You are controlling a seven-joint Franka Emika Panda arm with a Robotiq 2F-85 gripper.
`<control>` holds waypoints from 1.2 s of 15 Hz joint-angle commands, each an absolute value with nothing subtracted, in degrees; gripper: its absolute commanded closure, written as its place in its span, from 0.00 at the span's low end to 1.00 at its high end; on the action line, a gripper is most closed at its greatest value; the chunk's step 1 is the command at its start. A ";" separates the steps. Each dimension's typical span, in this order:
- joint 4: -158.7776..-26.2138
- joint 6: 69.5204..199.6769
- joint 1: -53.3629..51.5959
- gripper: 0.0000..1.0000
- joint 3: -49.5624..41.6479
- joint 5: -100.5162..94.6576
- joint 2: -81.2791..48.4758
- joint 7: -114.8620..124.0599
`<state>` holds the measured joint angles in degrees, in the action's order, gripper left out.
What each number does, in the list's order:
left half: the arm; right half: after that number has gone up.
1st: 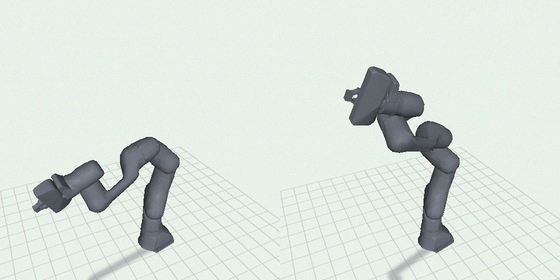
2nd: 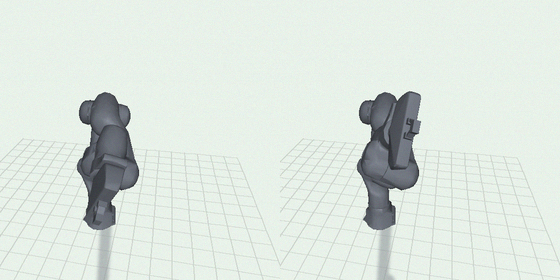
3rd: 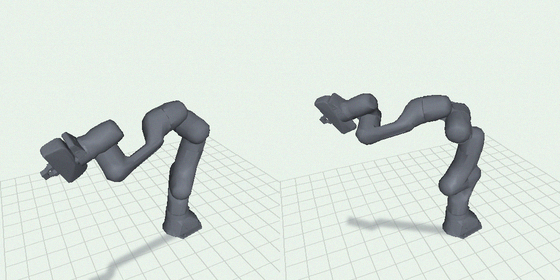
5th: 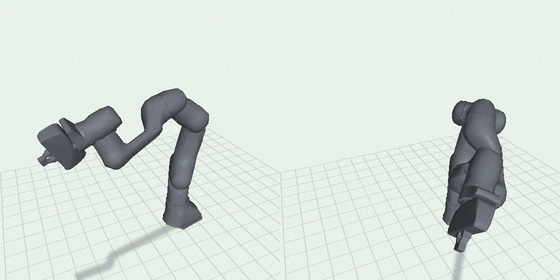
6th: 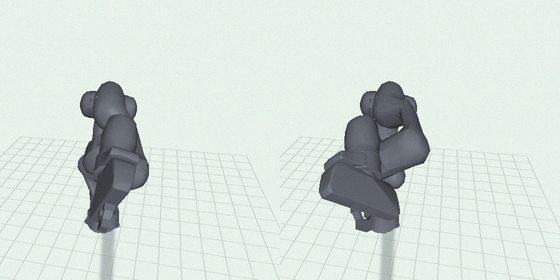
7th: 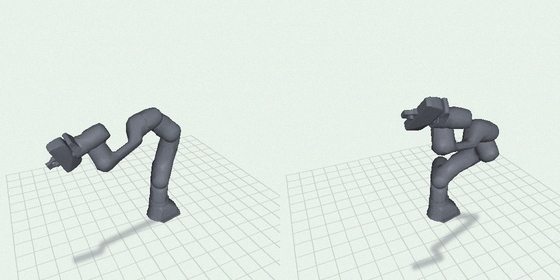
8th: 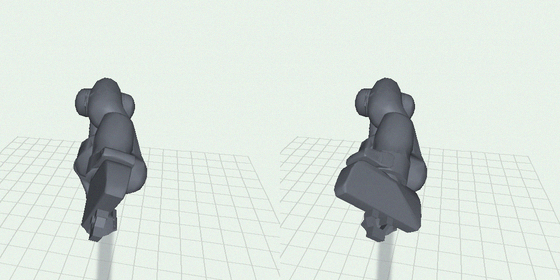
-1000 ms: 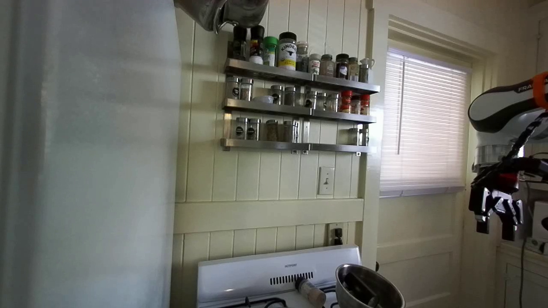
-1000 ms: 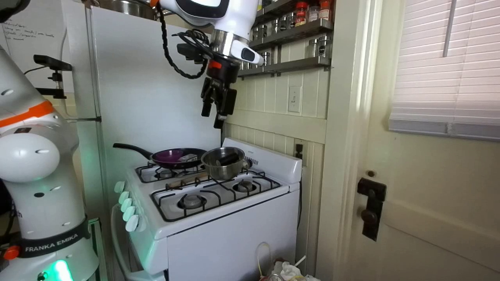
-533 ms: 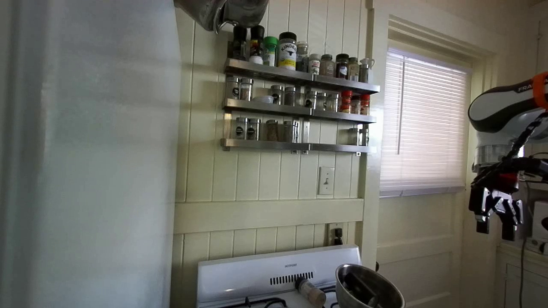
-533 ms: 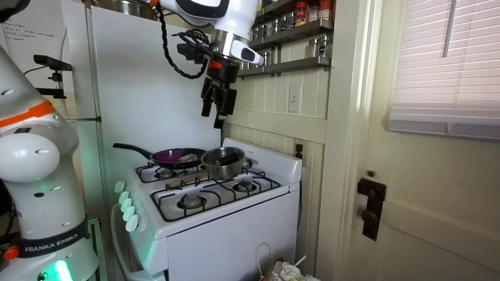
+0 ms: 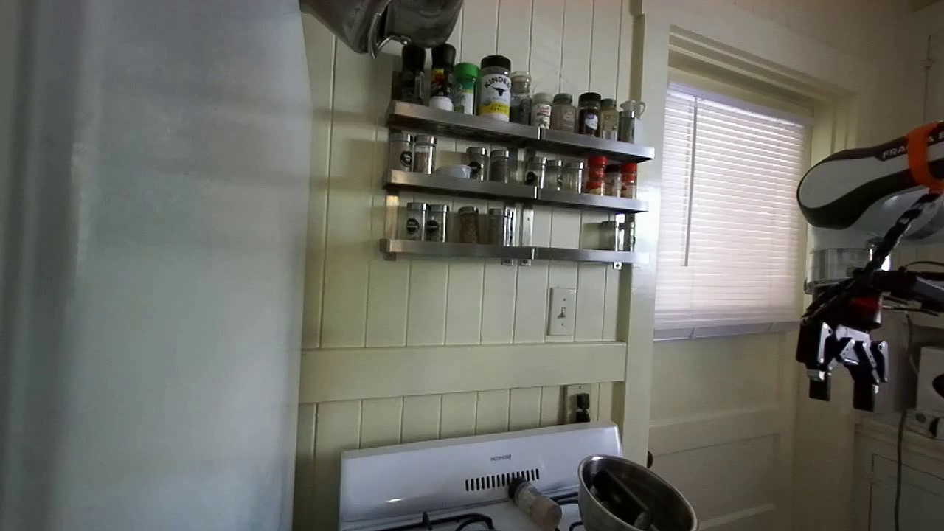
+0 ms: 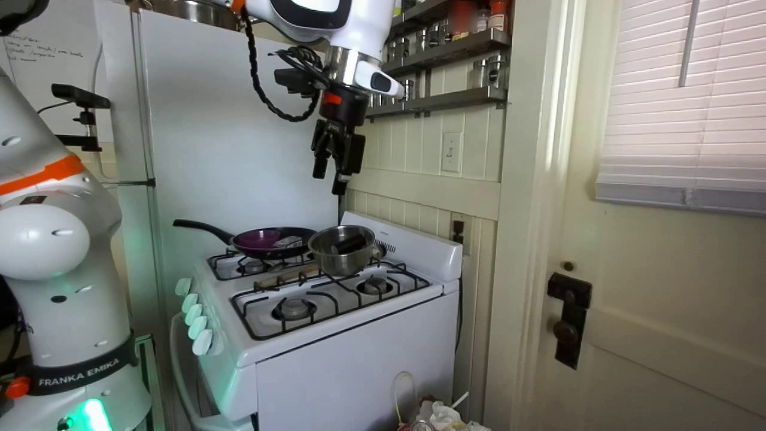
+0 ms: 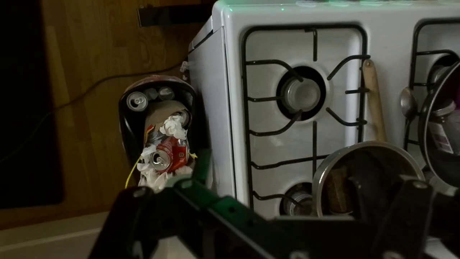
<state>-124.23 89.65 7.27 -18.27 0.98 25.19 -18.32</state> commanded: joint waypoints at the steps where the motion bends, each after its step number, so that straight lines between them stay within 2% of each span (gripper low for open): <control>1: -122.71 92.44 7.00 0.00 -14.94 0.09 22.12 -17.11; 18: -118.91 106.89 3.60 0.00 -4.21 -5.02 7.17 -12.07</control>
<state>-119.94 104.49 4.73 -5.21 -4.85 9.36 -14.65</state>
